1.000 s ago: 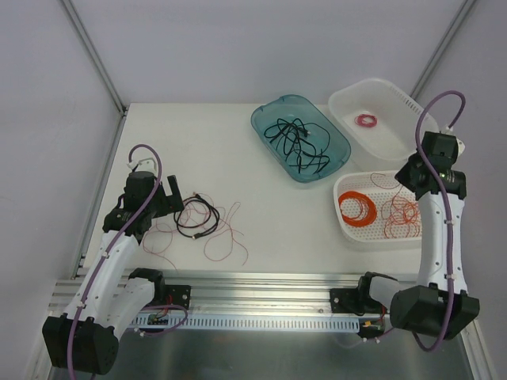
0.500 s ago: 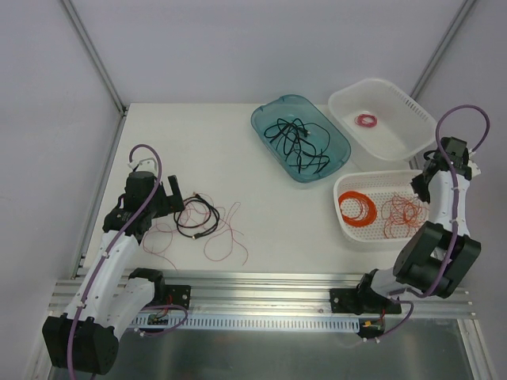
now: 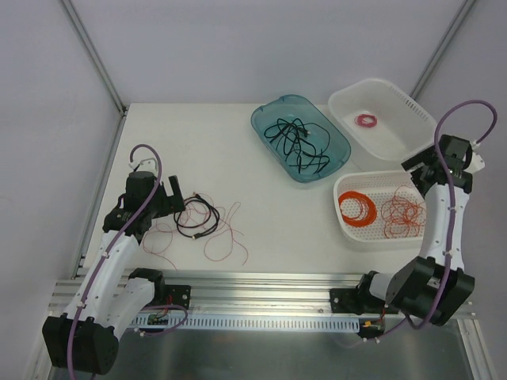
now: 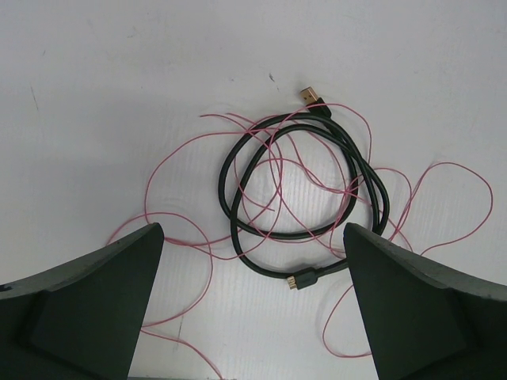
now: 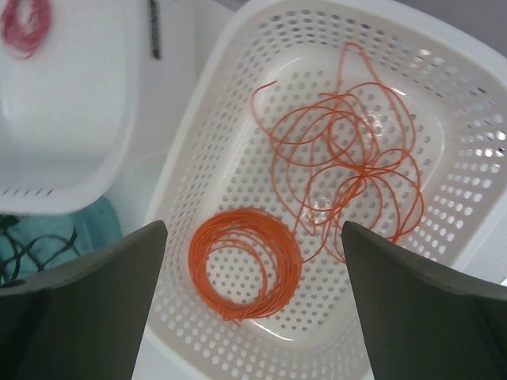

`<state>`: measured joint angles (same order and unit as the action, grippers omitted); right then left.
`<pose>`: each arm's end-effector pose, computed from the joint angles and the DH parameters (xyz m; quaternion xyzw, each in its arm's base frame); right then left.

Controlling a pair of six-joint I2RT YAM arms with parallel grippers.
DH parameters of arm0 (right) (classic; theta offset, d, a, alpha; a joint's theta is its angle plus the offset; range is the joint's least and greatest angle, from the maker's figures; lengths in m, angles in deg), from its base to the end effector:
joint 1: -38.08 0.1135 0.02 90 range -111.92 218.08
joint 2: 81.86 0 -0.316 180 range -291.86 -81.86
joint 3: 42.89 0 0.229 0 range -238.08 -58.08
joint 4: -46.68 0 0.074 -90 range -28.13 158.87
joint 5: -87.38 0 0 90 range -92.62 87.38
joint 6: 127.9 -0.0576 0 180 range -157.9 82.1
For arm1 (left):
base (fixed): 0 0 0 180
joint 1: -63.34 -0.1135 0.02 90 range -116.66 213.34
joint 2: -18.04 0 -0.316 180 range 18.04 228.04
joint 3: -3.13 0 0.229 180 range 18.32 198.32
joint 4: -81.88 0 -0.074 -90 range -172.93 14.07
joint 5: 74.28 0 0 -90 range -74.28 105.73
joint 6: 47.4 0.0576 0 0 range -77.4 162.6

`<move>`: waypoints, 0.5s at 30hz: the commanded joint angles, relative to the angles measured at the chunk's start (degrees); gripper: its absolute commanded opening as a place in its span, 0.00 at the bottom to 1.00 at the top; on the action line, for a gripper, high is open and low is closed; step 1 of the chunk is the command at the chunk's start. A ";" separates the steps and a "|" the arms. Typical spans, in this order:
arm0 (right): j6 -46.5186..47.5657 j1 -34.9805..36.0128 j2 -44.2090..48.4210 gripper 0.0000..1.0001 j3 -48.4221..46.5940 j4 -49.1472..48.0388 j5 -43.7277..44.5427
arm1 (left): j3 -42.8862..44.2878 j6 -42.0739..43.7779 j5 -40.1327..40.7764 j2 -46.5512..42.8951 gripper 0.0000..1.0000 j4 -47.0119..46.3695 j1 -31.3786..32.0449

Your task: Untangle the cables

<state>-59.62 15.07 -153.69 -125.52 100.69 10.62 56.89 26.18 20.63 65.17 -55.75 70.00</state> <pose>0.2169 -0.1064 0.3676 0.3892 0.8257 -0.1102 0.3932 0.1388 -0.0112 0.2948 -0.0951 0.8843 -0.0538 0.4540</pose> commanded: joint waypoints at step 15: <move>11.08 54.88 6.01 0.99 5.21 -11.66 -17.02 | 0.28 -0.45 -7.37 5.16 0.99 -1.69 -0.33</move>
<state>-49.01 62.15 -145.23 -121.24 94.79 -3.66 56.89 26.05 15.67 69.54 -56.15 70.00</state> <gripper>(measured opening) 0.985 0.992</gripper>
